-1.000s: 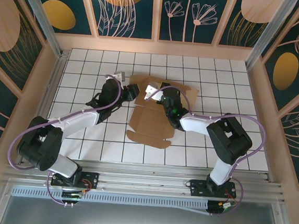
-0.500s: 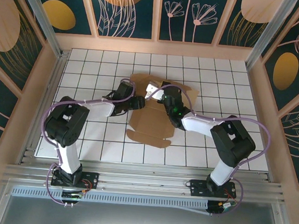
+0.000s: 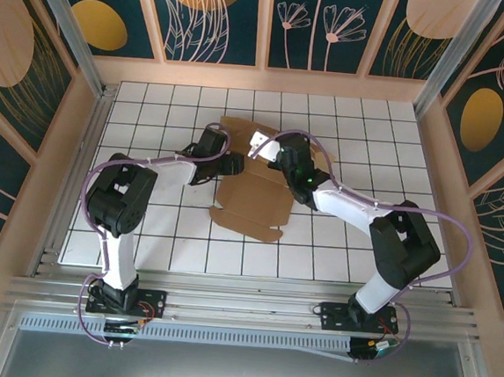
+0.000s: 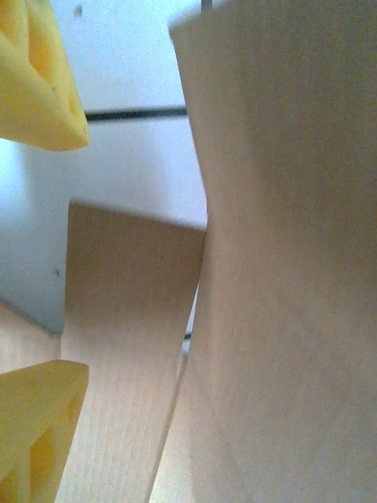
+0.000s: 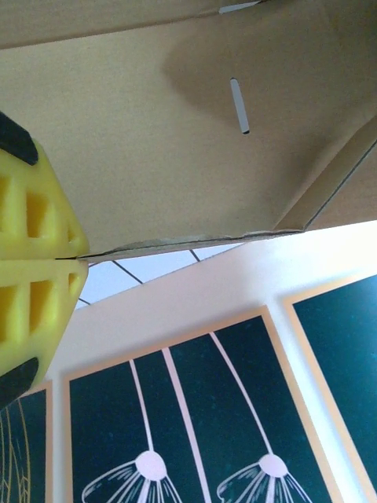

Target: Fold the paper box

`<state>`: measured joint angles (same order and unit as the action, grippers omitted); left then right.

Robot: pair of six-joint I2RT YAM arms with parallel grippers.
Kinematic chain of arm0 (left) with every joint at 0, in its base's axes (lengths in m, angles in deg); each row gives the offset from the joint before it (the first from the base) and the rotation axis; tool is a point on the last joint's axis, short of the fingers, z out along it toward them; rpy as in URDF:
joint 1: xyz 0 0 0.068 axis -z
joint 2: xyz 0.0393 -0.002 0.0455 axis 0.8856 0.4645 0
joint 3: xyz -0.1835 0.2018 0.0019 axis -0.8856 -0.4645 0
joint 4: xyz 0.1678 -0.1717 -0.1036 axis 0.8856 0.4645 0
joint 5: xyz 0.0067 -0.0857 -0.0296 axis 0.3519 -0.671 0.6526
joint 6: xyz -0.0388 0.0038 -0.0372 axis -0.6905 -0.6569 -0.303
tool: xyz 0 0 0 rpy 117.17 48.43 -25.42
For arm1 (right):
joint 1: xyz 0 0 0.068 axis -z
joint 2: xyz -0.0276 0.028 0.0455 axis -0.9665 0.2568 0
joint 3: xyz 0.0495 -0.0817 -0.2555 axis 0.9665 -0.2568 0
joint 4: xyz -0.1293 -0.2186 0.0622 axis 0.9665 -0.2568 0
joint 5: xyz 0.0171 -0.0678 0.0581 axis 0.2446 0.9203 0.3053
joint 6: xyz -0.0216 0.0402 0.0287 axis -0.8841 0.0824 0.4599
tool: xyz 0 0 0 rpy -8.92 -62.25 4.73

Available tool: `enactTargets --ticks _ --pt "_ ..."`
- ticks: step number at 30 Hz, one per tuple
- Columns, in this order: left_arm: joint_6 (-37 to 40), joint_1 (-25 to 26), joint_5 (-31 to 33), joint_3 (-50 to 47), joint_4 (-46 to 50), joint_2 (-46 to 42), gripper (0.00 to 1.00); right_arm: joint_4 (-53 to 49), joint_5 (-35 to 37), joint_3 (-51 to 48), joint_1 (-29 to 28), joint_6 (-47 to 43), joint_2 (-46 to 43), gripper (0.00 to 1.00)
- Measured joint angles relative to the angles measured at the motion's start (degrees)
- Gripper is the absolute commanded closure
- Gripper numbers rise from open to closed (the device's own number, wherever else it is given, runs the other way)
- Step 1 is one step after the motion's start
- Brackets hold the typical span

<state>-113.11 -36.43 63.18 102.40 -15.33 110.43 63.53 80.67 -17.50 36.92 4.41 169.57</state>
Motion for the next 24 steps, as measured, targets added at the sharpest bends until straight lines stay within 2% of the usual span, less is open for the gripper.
enactTargets --ticks 5,8,11,13,18,24 --pt "0.90 -3.48 -9.86 -0.85 -1.40 0.46 0.27 -3.37 -1.64 1.62 0.61 2.10 0.00 1.00" --pt "0.81 -3.58 -16.17 -0.39 -3.74 2.14 0.29 -4.81 -2.34 2.56 0.90 3.41 0.00 1.00" --pt "0.59 -3.28 -19.47 -0.26 -5.33 4.04 0.31 -5.95 -3.02 3.37 1.18 4.52 0.00 1.00" --pt "-0.28 -3.43 -21.44 -0.04 -6.14 4.28 0.37 -6.40 -3.50 3.65 1.55 5.44 0.00 1.00" --pt "-3.15 -3.54 -25.14 0.00 -8.46 5.62 0.63 -6.84 -5.40 3.87 2.99 7.80 0.00 1.00" --pt "-3.32 -3.43 -26.27 0.02 -9.66 5.70 0.74 -6.97 -6.27 3.91 3.39 9.18 0.00 1.00"
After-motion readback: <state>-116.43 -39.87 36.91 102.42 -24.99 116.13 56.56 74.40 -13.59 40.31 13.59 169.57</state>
